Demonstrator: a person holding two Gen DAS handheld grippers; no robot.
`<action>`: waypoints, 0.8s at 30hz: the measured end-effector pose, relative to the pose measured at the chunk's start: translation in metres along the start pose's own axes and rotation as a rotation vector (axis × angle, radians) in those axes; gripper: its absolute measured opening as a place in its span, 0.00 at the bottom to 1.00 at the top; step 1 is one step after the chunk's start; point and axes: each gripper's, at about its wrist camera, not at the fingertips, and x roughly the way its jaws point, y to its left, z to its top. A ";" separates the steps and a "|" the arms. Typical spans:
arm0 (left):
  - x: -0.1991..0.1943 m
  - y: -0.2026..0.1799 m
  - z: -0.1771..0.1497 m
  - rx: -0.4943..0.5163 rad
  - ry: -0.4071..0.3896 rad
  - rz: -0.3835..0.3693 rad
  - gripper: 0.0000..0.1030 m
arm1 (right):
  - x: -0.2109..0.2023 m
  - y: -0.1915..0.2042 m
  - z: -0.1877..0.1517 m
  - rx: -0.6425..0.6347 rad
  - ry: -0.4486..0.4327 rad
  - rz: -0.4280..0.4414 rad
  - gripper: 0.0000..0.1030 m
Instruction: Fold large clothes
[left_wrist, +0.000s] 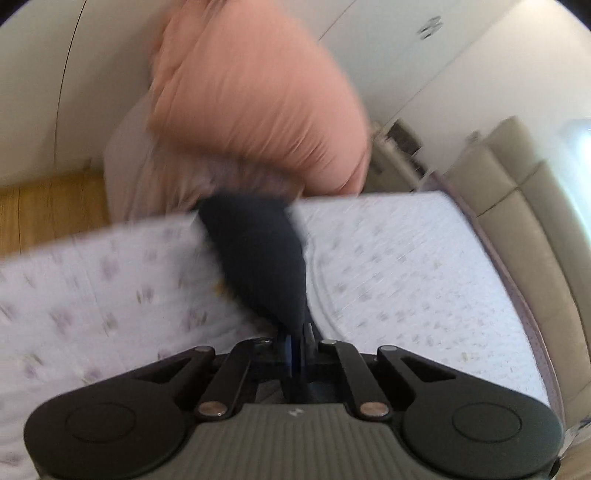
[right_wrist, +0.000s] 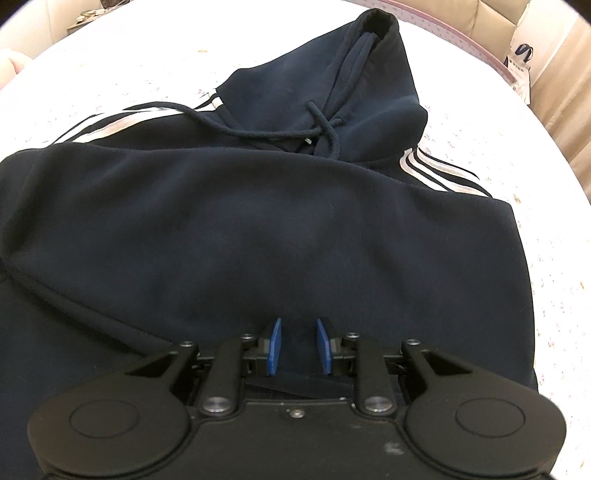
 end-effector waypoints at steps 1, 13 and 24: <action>-0.023 -0.005 0.000 0.016 -0.050 -0.011 0.04 | 0.000 0.000 0.000 -0.002 0.001 0.000 0.27; -0.082 0.035 -0.057 -0.024 0.039 0.226 0.29 | 0.000 0.002 0.001 0.000 0.004 -0.002 0.27; -0.100 0.091 -0.053 -0.421 0.009 -0.003 0.67 | 0.000 0.000 0.002 0.012 0.003 0.000 0.29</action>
